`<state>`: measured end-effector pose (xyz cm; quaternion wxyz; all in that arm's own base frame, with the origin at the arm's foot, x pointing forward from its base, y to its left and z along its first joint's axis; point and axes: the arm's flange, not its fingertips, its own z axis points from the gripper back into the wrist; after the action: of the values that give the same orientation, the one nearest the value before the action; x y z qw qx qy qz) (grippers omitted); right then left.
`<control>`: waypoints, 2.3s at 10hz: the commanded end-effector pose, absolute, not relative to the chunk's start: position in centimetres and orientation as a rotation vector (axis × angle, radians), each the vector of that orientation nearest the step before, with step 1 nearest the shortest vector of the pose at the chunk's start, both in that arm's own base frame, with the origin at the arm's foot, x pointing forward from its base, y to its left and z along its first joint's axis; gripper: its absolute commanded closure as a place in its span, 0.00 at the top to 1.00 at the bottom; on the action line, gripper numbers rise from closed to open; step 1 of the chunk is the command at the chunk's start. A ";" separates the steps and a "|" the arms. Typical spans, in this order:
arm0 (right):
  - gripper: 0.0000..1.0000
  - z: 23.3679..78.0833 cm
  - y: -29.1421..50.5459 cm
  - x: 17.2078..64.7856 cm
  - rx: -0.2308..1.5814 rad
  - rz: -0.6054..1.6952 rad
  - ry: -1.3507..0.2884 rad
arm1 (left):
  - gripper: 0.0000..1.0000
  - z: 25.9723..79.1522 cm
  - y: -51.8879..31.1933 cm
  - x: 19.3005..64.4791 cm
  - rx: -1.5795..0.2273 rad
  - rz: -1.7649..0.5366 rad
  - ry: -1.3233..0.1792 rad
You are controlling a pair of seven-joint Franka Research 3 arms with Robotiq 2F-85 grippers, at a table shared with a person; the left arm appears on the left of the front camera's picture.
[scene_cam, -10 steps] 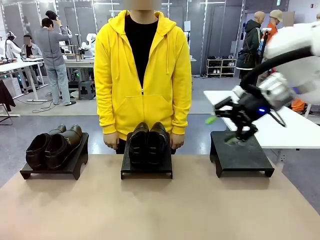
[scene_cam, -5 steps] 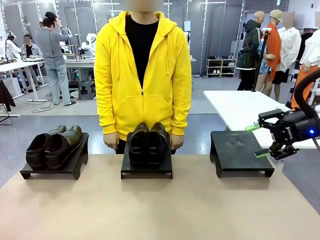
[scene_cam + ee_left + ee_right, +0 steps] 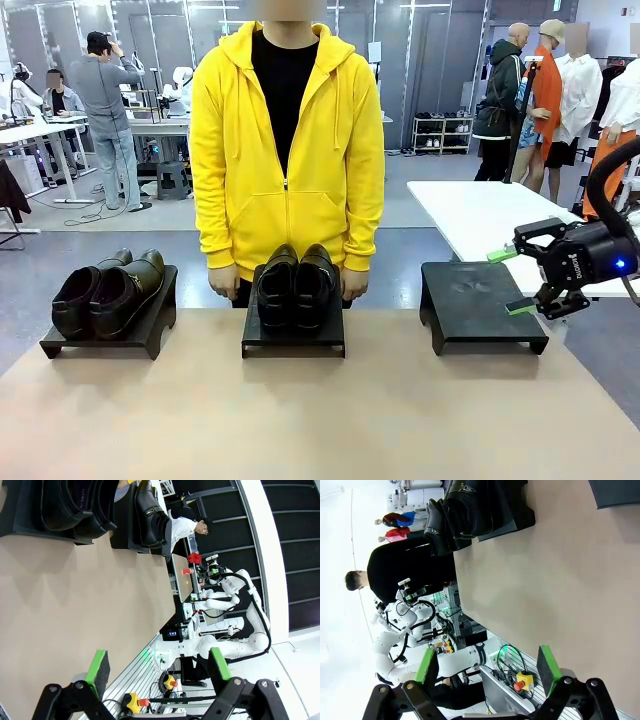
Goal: Place the shoes on the stand as instructed by the person.
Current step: Pick up another pair of Shoes and place it on the Shoes Stand indicated by the person.
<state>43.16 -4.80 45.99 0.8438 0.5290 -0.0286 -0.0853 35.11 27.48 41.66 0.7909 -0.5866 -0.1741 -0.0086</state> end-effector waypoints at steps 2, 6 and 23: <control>1.00 46.0 -4.8 43.2 1.117 -0.180 -0.060 | 1.00 41.8 27.4 35.0 -1.261 -0.023 -0.383; 1.00 45.6 -17.1 41.5 1.188 -0.111 -0.058 | 1.00 41.8 27.4 35.0 -1.261 -0.023 -0.383; 1.00 40.0 -31.3 35.5 1.432 -0.289 -0.086 | 1.00 41.8 27.4 35.0 -1.261 -0.023 -0.383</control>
<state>35.72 -31.76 39.90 0.7370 0.6619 -0.0424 -0.1301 35.08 27.52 41.64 0.7909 -0.5866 -0.1743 -0.0081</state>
